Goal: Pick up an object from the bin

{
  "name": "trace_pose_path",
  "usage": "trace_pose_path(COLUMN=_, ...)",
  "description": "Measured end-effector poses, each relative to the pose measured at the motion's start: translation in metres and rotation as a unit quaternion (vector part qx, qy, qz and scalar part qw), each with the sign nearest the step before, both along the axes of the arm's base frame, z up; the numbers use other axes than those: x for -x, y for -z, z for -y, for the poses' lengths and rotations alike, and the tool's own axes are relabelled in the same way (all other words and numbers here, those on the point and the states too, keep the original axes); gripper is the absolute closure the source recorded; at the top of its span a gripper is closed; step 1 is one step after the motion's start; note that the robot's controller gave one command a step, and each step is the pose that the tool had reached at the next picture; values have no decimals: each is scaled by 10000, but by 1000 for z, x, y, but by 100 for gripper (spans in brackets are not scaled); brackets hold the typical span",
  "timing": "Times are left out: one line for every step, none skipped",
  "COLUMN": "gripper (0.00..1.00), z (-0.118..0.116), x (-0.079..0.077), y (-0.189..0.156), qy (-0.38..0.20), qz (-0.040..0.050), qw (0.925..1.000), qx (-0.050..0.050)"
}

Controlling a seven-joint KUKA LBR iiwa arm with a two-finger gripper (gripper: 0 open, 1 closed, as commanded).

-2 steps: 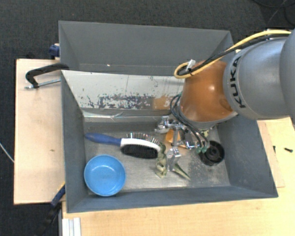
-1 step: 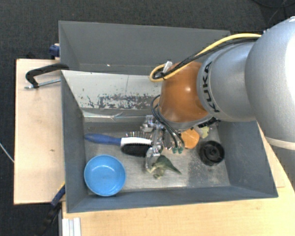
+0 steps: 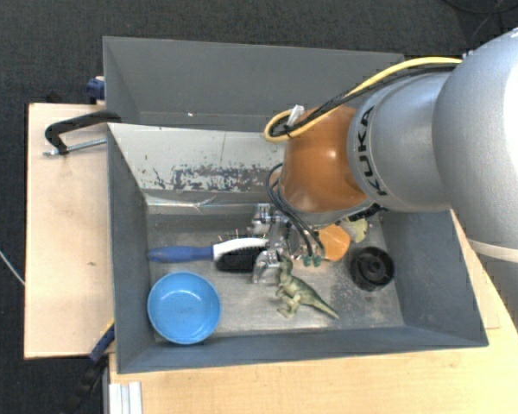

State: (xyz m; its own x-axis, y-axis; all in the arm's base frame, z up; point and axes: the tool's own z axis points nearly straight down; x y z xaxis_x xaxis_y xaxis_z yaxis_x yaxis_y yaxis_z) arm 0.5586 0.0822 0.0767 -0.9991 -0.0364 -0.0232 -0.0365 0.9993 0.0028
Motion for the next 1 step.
trace_pose_path(gripper=100, z=-2, x=24, y=-128, qy=-587, qz=-40, qw=9983, qx=16)
